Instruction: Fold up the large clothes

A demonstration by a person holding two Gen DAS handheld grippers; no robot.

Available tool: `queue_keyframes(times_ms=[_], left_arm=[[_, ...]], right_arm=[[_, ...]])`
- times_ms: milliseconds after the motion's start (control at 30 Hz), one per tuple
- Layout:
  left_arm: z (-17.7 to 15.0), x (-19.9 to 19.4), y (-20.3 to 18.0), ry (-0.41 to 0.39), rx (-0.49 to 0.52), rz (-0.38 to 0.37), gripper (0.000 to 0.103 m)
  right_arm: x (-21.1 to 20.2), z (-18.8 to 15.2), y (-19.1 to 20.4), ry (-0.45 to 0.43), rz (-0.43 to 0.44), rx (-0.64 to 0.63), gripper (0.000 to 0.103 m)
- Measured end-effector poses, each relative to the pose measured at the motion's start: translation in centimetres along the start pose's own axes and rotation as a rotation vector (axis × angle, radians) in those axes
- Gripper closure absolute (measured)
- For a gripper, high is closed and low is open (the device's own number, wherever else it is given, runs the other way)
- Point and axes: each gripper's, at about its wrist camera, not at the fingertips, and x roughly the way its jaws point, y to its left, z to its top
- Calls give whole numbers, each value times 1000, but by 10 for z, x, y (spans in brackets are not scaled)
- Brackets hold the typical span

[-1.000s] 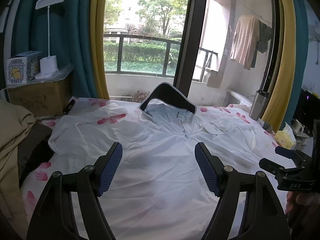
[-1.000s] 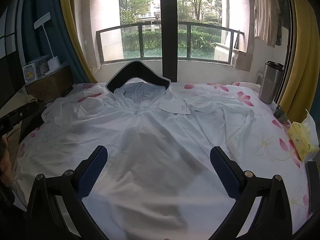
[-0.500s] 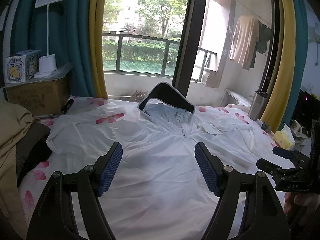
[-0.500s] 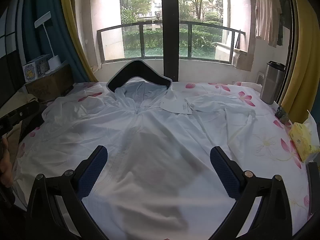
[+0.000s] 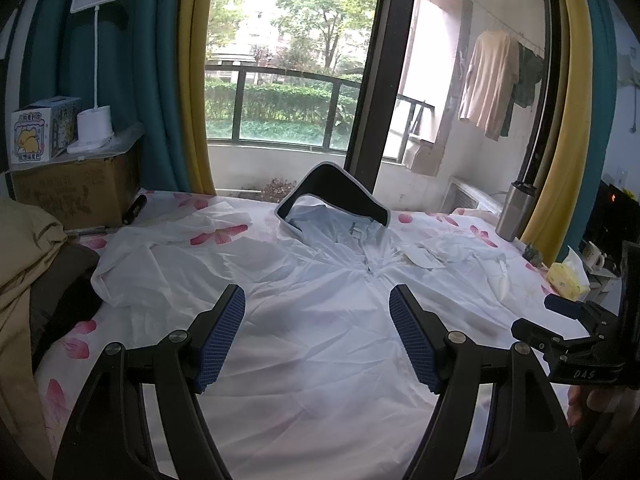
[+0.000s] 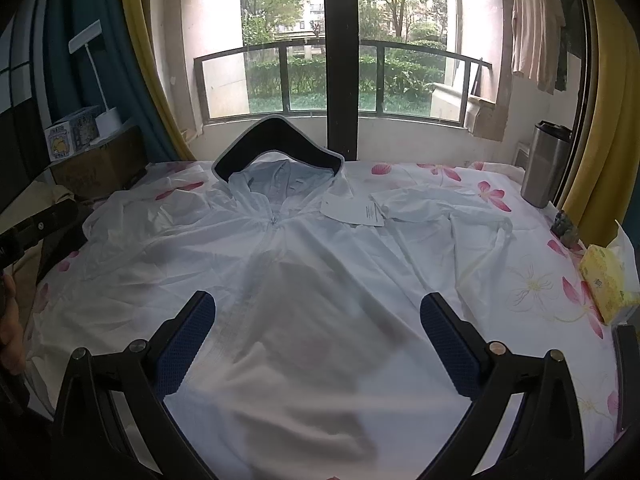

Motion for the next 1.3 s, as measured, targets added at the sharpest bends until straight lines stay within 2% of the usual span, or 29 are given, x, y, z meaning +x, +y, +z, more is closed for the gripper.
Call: queue_keyframes(times_ms=[833,1067,1300], left_arm=[[5,12,-2,22,8,-14,25],[17,41,-7,66,2,-33,25],[27,79,-14,104,24,-33,25]], right_arm=[[9,2,-6,24,6,10,2],[28,10,-23,58,-5,-4,2],[50,32,-61,85,-82,-131,2]])
